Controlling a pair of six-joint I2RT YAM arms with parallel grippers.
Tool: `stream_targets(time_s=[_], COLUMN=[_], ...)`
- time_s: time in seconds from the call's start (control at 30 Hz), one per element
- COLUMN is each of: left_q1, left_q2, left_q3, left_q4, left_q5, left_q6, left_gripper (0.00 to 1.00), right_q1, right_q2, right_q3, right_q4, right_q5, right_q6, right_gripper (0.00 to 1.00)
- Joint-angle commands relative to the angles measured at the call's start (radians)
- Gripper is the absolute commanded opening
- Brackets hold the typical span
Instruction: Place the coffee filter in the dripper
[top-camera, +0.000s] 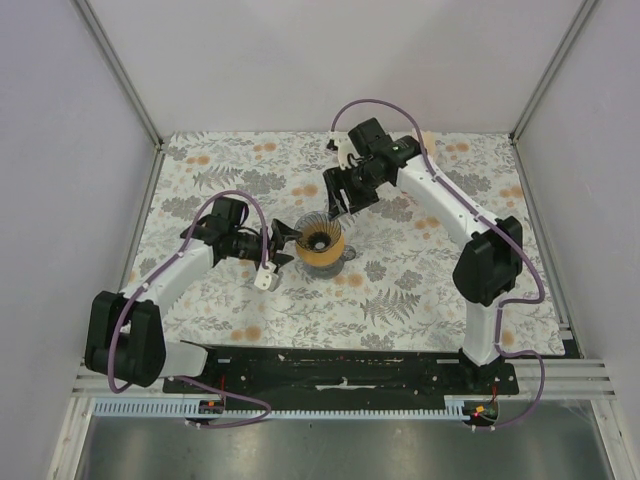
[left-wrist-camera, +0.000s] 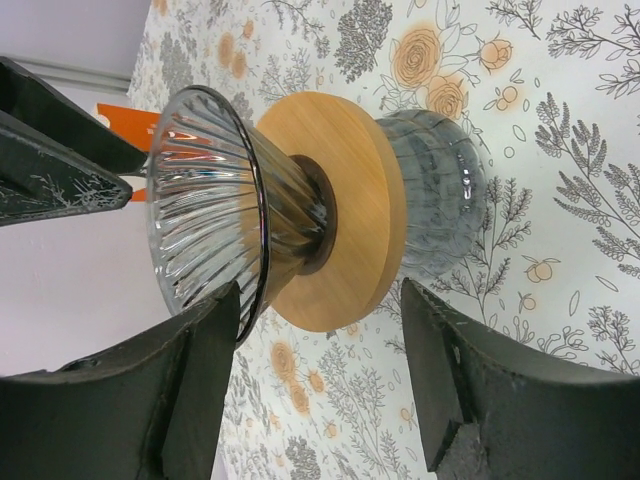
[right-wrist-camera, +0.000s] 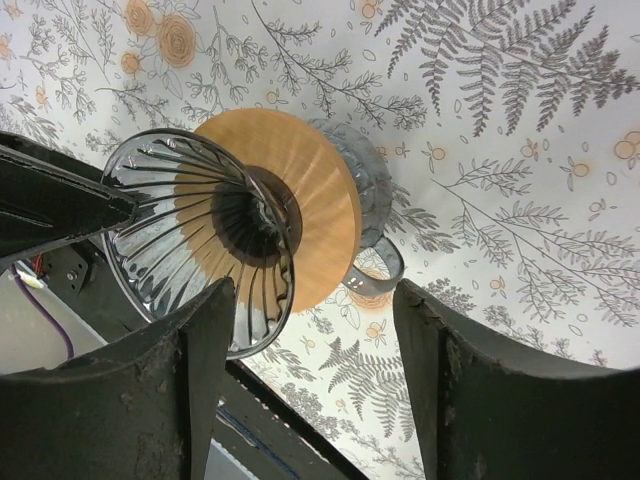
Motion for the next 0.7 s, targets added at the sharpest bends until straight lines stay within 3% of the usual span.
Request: stream_targets(time_s=[0.0,0.4,0.67], left_q1=[0.007,0.013,0.027], left_q2=[-0.047,-0.074,-0.143], left_q3=[0.029,0.025,0.022], left_q4=[0.023,0.127,0.291], left_q5=[0.026,0.022,0.018], left_q6=[-0.051,-0.194,-0.551], left_gripper=[0.72,0.83,0.84], right_q1=[-0.019,-0.079,-0.324], right_q2=[-0.077,-0.103,-0.137], right_q3=[0.082,0.128,0.178], right_q4=[-0.037,-0.057,0.015], right_q5=[0.024,0.074,0.269], right_q6=[-0.045,-0.063,-0.014], right_gripper=[0.72,0.73,0.69])
